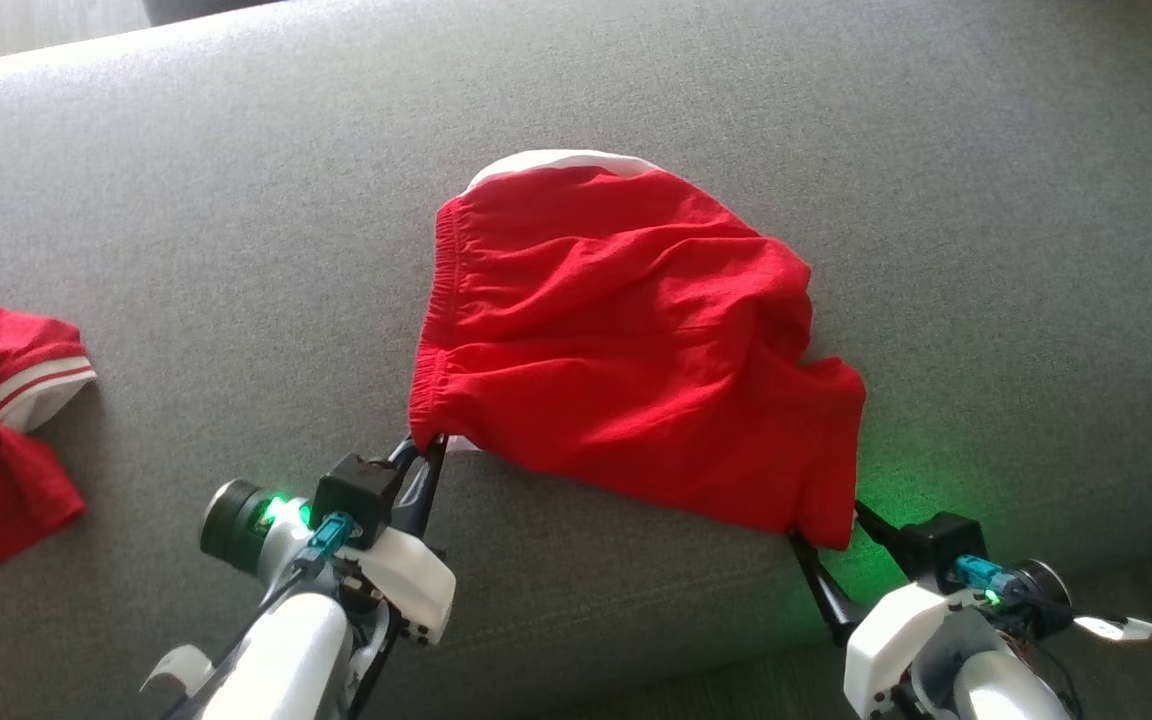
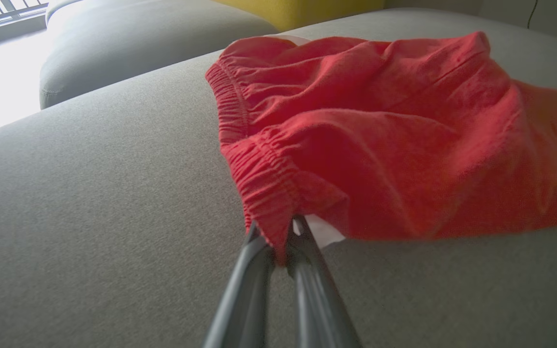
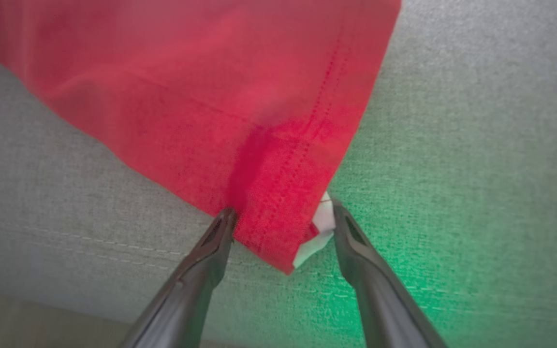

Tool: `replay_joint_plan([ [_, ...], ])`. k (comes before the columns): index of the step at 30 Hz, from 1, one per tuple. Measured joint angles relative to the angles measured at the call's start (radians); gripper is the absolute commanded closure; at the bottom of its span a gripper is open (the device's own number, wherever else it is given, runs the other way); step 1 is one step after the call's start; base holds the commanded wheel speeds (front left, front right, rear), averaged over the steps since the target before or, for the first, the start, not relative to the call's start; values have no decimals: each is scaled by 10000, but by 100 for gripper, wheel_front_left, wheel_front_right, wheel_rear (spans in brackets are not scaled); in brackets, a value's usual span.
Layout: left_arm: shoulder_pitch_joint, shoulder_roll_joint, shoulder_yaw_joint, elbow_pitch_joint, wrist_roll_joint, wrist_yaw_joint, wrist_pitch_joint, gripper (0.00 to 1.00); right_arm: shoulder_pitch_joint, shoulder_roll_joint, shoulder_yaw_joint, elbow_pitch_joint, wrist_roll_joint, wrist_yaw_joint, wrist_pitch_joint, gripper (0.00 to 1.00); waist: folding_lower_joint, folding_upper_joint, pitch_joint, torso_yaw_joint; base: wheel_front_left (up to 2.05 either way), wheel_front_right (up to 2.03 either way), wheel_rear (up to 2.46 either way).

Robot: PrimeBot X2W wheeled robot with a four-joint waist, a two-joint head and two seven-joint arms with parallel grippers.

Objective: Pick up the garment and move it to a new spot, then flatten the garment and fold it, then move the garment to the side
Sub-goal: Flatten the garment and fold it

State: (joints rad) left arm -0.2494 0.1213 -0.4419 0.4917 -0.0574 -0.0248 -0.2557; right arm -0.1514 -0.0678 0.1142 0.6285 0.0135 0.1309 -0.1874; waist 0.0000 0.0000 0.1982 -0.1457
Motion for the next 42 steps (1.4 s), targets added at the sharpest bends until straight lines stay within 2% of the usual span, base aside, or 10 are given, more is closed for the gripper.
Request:
replay_joint_plan([
  [3, 1, 0, -4, 25, 0, 0, 0, 100, 0, -2, 27, 10, -184, 0, 38, 0, 0, 0, -21, -15, 0, 0, 0],
  [4, 1, 0, -4, 25, 0, 0, 0, 100, 0, -2, 27, 10, -184, 0, 38, 30, 0, 0, -21, -15, 0, 0, 0],
  [5, 1, 0, -8, 40, 0, 0, 0, 100, 0, -2, 46, 12, -203, 0, 82, 84, 0, 0, -31, -15, 0, 0, 0],
  [6, 1, 0, -12, 58, 0, -2, 0, 100, -1, -2, 90, 17, -228, 0, 117, 100, 0, 0, -44, -12, 0, 0, 0],
  [10, 1, 0, -17, 153, -69, -2, 0, 100, 8, 0, 305, 77, -221, 0, 313, 100, 0, 0, -123, 3, 0, 0, 0],
  [14, 3, 8, 21, 71, -142, 0, 0, 100, 76, 2, 359, -130, 380, 0, 516, 100, 0, 0, -270, 19, 0, 0, 0],
  [22, -12, 359, 360, -667, -453, -31, 0, 100, -61, -297, 571, -2437, 2579, 0, 1175, 100, 0, 0, -666, 25, 0, 0, 0],
  [27, -190, 625, 405, -1114, -683, -307, 412, 100, -494, -608, 431, -3923, 3779, 0, 1833, 100, 0, 0, -967, 54, 0, 0, 0],
  [34, -732, 650, 901, -2274, -2257, -811, 1511, 100, -1413, -516, -203, -4913, 5590, 0, 2903, 100, 0, 0, -1433, 103, 0, 0, 0],
  [42, -1044, 669, 1720, -3856, -3845, -807, 2706, 100, -2173, -50, -1296, -5196, 6268, 0, 3534, 100, 0, 0, -1724, 235, 0, 0, 0],
])
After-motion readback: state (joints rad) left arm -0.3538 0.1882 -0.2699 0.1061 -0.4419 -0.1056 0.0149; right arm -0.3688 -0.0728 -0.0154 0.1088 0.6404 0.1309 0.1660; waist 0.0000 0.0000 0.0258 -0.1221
